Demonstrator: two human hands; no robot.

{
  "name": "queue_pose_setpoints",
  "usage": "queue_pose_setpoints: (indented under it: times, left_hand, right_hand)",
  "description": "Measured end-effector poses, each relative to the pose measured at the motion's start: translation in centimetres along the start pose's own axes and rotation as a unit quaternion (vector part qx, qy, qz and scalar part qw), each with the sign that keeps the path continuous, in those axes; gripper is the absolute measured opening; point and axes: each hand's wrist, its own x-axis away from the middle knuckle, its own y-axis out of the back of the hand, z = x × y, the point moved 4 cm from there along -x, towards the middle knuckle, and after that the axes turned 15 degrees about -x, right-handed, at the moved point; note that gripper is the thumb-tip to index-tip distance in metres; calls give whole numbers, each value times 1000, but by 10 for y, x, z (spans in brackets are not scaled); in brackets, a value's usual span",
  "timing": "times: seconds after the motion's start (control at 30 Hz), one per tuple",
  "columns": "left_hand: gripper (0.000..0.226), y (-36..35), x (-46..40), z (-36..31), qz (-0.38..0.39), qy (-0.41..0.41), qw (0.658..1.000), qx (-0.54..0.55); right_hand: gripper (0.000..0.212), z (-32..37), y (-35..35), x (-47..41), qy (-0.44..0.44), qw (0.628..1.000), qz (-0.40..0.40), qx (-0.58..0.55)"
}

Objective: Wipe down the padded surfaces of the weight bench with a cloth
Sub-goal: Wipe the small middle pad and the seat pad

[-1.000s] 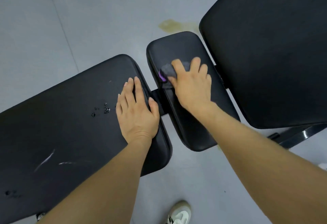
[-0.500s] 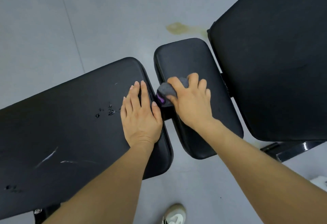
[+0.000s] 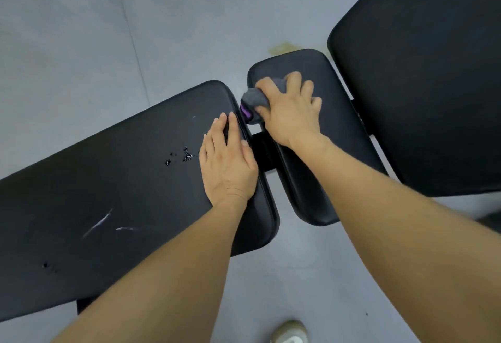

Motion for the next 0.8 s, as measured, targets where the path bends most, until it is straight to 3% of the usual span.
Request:
queue_pose_setpoints:
  times: [0.23, 0.47, 0.8]
  left_hand:
    - [51, 5, -1, 4, 10, -24, 999, 37]
    - [48, 13, 61, 2, -3, -64, 996, -55]
    - [61, 5, 90, 8, 10, -76, 994, -72]
  right_hand:
    - [33, -14, 7, 88, 4, 1000, 5, 21]
    - [32, -25, 11, 151, -22, 1000, 5, 16]
    - [35, -60, 31, 232, -84, 995, 49, -35]
